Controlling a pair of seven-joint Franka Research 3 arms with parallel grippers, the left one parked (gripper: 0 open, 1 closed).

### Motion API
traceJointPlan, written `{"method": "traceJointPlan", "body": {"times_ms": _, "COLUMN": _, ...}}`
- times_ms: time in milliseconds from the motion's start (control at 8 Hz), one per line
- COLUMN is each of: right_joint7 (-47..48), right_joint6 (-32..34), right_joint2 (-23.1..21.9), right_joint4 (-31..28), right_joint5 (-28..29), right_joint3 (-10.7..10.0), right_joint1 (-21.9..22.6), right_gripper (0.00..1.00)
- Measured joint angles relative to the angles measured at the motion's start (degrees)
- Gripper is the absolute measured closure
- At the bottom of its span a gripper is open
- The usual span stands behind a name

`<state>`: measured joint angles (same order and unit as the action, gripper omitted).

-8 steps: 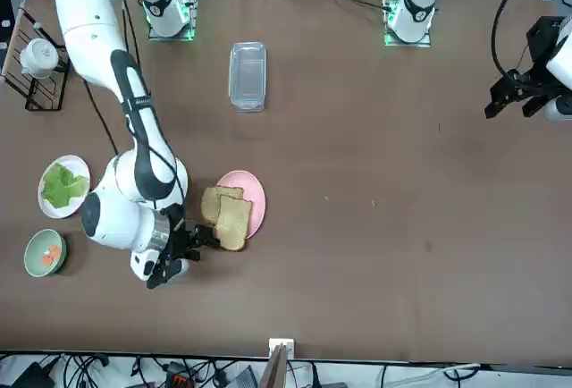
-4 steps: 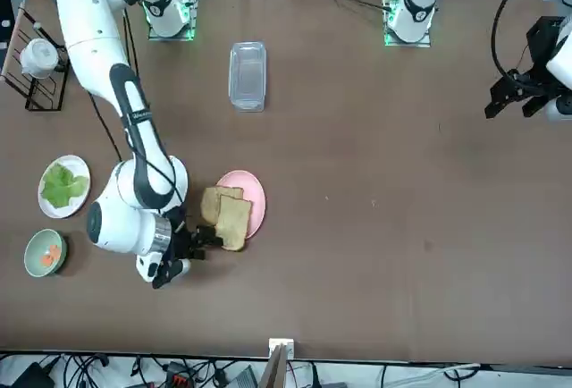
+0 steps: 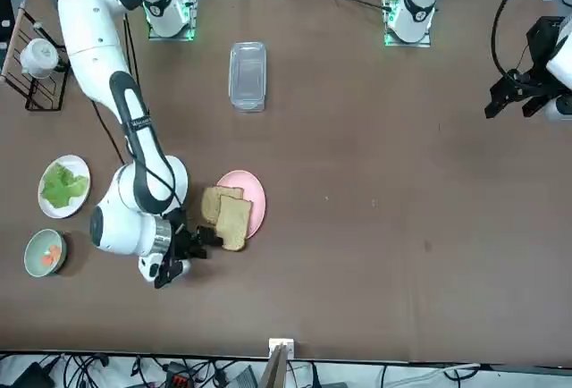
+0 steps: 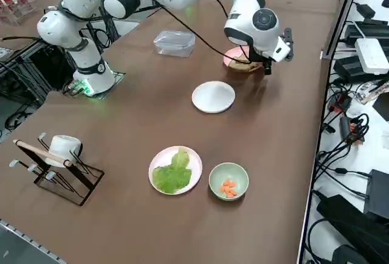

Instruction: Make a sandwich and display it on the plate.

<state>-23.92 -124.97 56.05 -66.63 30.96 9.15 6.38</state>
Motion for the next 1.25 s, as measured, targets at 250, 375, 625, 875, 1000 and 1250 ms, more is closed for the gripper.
{"method": "traceJointPlan", "body": {"times_ms": 250, "right_joint7": -0.2, "right_joint6": 0.0, "right_joint2": 0.2, "right_joint4": 0.0, "right_joint5": 1.1, "right_joint3": 0.2, "right_joint1": 0.1, "right_gripper": 0.15}}
{"method": "traceJointPlan", "body": {"times_ms": 375, "right_joint7": -0.2, "right_joint6": 0.0, "right_joint2": 0.2, "right_joint4": 0.0, "right_joint5": 1.2, "right_joint3": 0.5, "right_joint1": 0.2, "right_gripper": 0.17}}
{"method": "traceJointPlan", "body": {"times_ms": 625, "right_joint7": -0.2, "right_joint6": -0.2, "right_joint2": 0.4, "right_joint4": 0.0, "right_joint5": 1.2, "right_joint3": 0.9, "right_joint1": 0.4, "right_gripper": 0.19}}
{"method": "traceJointPlan", "body": {"times_ms": 875, "right_joint7": -0.2, "right_joint6": -0.7, "right_joint2": 0.7, "right_joint4": -0.1, "right_joint5": 1.6, "right_joint3": 1.0, "right_joint1": 0.5, "right_gripper": 0.23}}
{"method": "traceJointPlan", "body": {"times_ms": 1000, "right_joint7": -0.2, "right_joint6": -0.9, "right_joint2": 0.8, "right_joint4": -0.1, "right_joint5": 1.6, "right_joint3": 1.1, "right_joint1": 0.6, "right_gripper": 0.25}}
{"method": "traceJointPlan", "body": {"times_ms": 1250, "right_joint7": -0.2, "right_joint6": -1.3, "right_joint2": 1.1, "right_joint4": -0.3, "right_joint5": 1.6, "right_joint3": 1.1, "right_joint1": 0.6, "right_gripper": 0.25}}
